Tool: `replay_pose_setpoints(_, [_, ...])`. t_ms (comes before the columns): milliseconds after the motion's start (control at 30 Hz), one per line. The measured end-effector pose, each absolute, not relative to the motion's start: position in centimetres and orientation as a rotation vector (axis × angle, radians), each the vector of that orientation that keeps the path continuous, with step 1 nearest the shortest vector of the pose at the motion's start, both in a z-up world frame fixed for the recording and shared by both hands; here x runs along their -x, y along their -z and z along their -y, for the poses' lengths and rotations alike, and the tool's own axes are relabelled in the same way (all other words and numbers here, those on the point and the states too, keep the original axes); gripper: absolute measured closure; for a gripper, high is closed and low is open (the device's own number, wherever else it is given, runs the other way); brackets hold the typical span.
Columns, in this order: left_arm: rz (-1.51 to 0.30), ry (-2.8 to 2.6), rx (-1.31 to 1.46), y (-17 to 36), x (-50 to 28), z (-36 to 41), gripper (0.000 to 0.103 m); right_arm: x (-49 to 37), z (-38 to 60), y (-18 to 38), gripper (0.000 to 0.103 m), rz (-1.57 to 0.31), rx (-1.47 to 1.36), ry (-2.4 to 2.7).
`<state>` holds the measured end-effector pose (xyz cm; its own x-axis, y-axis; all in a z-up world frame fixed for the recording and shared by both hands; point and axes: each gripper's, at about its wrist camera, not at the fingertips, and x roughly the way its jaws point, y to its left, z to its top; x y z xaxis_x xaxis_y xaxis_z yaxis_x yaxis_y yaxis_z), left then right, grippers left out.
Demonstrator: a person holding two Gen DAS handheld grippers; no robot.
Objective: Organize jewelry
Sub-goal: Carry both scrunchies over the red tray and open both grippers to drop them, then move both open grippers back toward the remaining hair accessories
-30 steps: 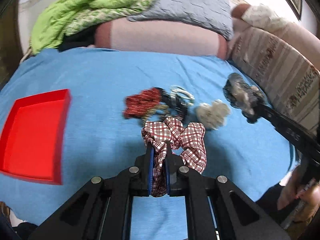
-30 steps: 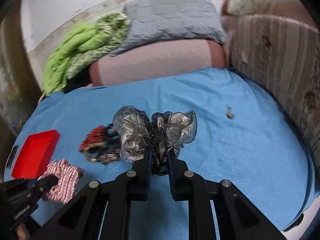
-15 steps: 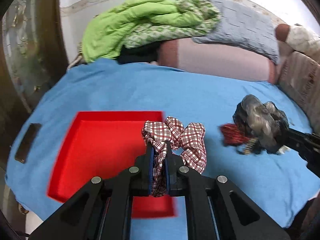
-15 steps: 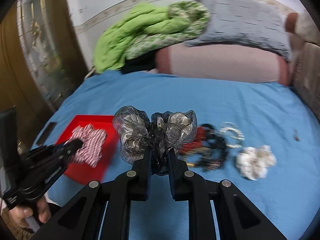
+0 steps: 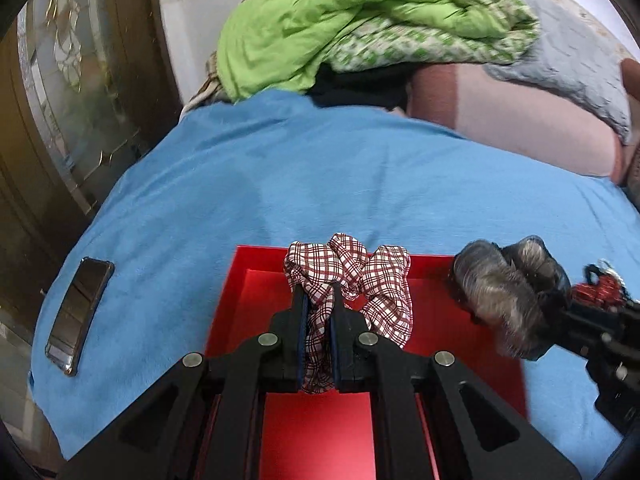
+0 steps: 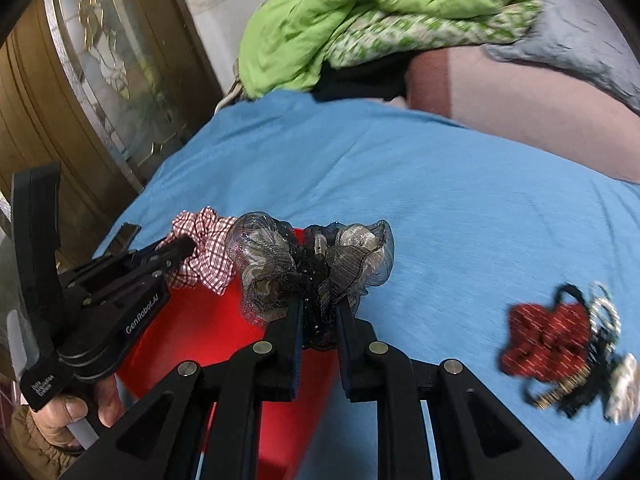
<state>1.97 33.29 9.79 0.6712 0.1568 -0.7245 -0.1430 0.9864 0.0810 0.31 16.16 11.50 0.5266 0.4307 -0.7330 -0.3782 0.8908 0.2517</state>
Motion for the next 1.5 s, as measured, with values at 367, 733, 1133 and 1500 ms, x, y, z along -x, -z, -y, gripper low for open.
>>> replay_pose_setpoints(367, [-0.875, -0.196, 0.010, -7.4, -5.5, -36.2, 0.089, -3.9, -20.8, -7.1, 0.082, -0.977, -0.023, -0.486])
replay_pose_setpoints(733, [-0.841, -0.210, 0.061, -9.6, -3.7, -36.3, 0.061, -3.3, -20.0, -8.4, 0.044, -0.946, -0.033, -0.487])
replay_pose_setpoints(1133, [-0.773, -0.218, 0.086, -12.9, 2.3, -34.5, 0.054, 5.5, -16.7, -7.4, 0.048, -0.999, 0.016, -0.469])
replay_pose_setpoints(1500, [-0.755, -0.201, 0.082, -15.0, 5.7, -31.7, 0.054, 9.3, -17.3, -5.1, 0.077, -1.092, 0.030, -0.515])
